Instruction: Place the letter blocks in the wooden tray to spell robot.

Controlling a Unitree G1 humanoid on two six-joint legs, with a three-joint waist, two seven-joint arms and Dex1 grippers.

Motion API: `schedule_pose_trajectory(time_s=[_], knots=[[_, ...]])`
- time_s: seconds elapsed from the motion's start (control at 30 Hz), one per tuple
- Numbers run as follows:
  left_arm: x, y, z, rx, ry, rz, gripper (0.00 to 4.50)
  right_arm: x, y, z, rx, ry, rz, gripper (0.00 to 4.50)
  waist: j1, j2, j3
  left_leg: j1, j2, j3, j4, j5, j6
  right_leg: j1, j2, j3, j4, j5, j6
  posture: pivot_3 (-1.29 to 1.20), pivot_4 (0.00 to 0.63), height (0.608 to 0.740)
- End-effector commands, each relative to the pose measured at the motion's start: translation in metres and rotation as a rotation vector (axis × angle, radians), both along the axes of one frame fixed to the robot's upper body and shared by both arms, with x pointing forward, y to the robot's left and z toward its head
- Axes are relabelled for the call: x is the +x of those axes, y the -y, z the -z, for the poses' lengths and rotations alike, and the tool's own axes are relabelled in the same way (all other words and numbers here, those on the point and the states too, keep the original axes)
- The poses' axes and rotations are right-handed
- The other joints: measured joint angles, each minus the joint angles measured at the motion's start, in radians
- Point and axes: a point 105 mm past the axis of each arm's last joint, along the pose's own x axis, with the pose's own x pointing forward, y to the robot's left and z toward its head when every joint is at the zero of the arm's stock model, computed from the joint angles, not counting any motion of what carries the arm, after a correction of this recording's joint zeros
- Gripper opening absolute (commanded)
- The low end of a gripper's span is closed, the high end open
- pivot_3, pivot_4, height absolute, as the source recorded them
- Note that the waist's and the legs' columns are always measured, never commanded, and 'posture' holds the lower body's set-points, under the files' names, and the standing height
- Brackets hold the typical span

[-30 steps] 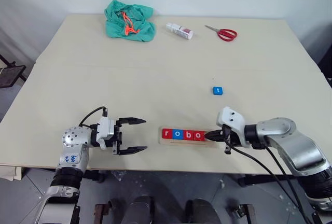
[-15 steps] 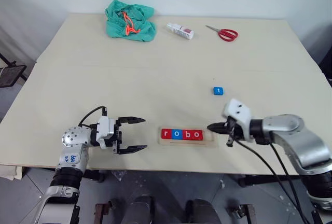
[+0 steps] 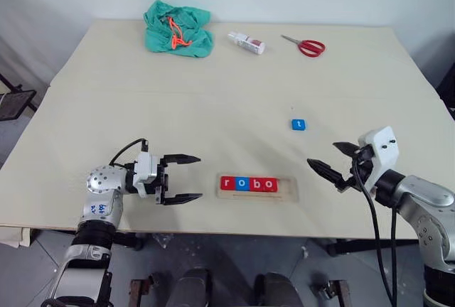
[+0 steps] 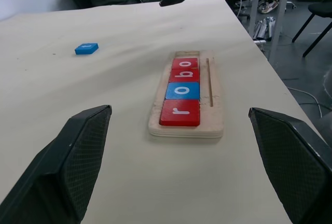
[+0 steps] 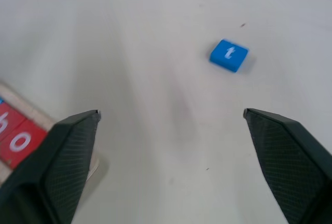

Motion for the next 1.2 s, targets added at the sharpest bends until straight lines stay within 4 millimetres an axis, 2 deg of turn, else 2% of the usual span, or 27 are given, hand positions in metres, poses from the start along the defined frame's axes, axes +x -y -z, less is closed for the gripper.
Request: schedule_pose_trajectory(time_s=[0.03,0.13,0.27,0.53,0.7,0.8,1.07,1.2], knots=[[0.001,-0.002,-0.004,0.012,0.014,0.009,4.50,0.008,-0.008,-0.009,0.048,0.055,0.034,4.47,-0.004,0.000,0.000,0.000,0.000,0.000,0.000,0.000,0.000,0.000,0.000,0.000,0.000,0.000,0.000,0.00,0.150,0.740],[-0.001,-0.001,-0.004,0.013,0.012,0.015,4.50,0.021,-0.012,-0.005,0.057,0.053,0.077,4.47,-0.009,0.000,0.000,0.000,0.000,0.000,0.000,0.000,0.000,0.000,0.000,0.000,0.000,0.000,0.000,0.00,0.150,0.740],[-0.006,0.000,-0.003,0.010,0.011,0.022,4.50,0.061,-0.019,0.003,0.095,0.041,0.154,4.47,-0.012,0.000,0.000,0.000,0.000,0.000,0.000,0.000,0.000,0.000,0.000,0.000,0.001,0.000,0.000,0.00,0.150,0.740],[-0.019,0.000,-0.003,0.004,0.008,0.009,4.50,0.116,-0.020,0.008,0.103,0.083,0.244,4.47,-0.019,0.000,0.000,0.000,-0.001,-0.002,-0.003,0.000,0.000,-0.002,0.000,0.001,0.002,0.000,0.000,0.00,0.150,0.740],[-0.025,-0.003,-0.002,0.007,0.001,-0.015,4.50,0.132,-0.023,0.023,0.099,0.054,0.256,4.47,-0.035,0.000,0.000,0.000,-0.001,-0.002,-0.003,0.000,0.000,-0.002,0.000,0.000,0.002,0.000,0.000,0.00,0.150,0.740],[-0.026,-0.005,-0.003,0.006,0.000,-0.029,4.50,0.136,-0.034,0.033,0.092,0.033,0.221,4.47,-0.040,0.001,0.000,0.000,0.000,-0.002,-0.004,0.000,0.000,-0.002,0.000,0.000,0.002,0.000,0.000,0.00,0.150,0.740],[-0.025,-0.004,-0.004,-0.002,0.002,-0.045,4.50,0.144,-0.044,0.044,0.117,-0.002,0.225,4.47,-0.050,0.001,0.000,0.001,0.001,-0.001,-0.003,0.000,-0.001,-0.002,0.000,0.001,0.002,0.000,0.000,0.00,0.150,0.740],[-0.023,-0.003,-0.004,-0.002,0.006,-0.052,4.50,0.142,-0.047,0.046,0.086,0.003,0.224,3.56,-0.055,0.001,0.000,0.002,0.001,-0.001,-0.003,0.000,-0.001,-0.002,0.001,0.001,0.003,0.000,0.000,0.00,0.150,0.740]])
